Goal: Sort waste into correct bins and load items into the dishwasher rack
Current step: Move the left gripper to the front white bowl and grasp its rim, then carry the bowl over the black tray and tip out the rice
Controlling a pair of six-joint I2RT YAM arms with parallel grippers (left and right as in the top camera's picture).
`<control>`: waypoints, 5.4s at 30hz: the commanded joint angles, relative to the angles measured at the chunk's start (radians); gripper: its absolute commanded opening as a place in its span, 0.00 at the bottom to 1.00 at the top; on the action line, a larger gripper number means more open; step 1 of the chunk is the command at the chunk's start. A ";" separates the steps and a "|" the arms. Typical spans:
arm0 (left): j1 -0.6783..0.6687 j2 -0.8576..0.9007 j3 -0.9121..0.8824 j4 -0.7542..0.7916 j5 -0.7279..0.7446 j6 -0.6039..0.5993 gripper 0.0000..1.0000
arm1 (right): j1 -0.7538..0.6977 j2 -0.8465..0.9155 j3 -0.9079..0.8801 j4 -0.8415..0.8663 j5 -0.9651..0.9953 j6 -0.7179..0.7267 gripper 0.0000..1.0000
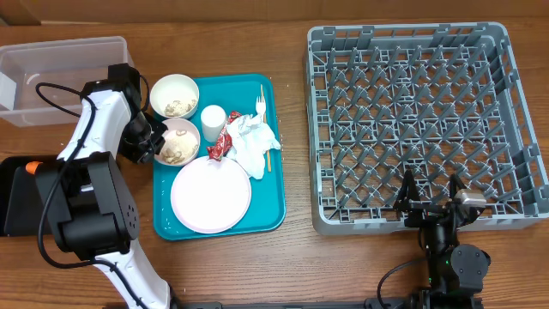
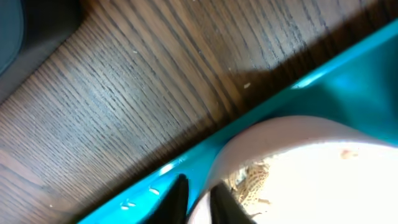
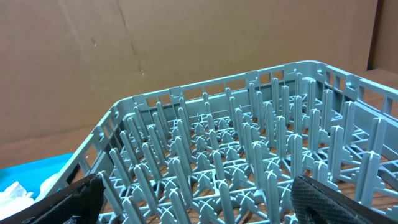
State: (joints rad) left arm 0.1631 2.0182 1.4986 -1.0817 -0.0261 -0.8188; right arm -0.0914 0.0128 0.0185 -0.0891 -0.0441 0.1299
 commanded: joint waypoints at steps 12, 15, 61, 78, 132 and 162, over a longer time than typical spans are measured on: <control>-0.006 0.012 0.078 -0.102 -0.033 0.016 0.04 | -0.005 -0.010 -0.011 0.008 0.010 -0.003 1.00; -0.006 0.005 0.143 -0.166 -0.032 0.038 0.04 | -0.005 -0.010 -0.011 0.008 0.010 -0.003 1.00; 0.375 -0.068 0.293 -0.608 -0.906 -0.241 0.04 | -0.005 -0.010 -0.011 0.008 0.010 -0.003 1.00; 0.375 -0.060 0.067 -0.441 -1.164 -0.201 0.04 | -0.005 -0.010 -0.011 0.008 0.010 -0.003 1.00; 0.281 -0.060 -0.088 0.356 -1.534 0.807 0.04 | -0.005 -0.010 -0.011 0.008 0.010 -0.003 1.00; 0.280 -0.080 -0.116 0.631 -1.514 1.069 0.04 | -0.005 -0.010 -0.011 0.008 0.010 -0.003 1.00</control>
State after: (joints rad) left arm 0.4511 1.9728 1.3914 -0.4553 -1.5223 0.2836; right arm -0.0914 0.0128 0.0185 -0.0891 -0.0444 0.1299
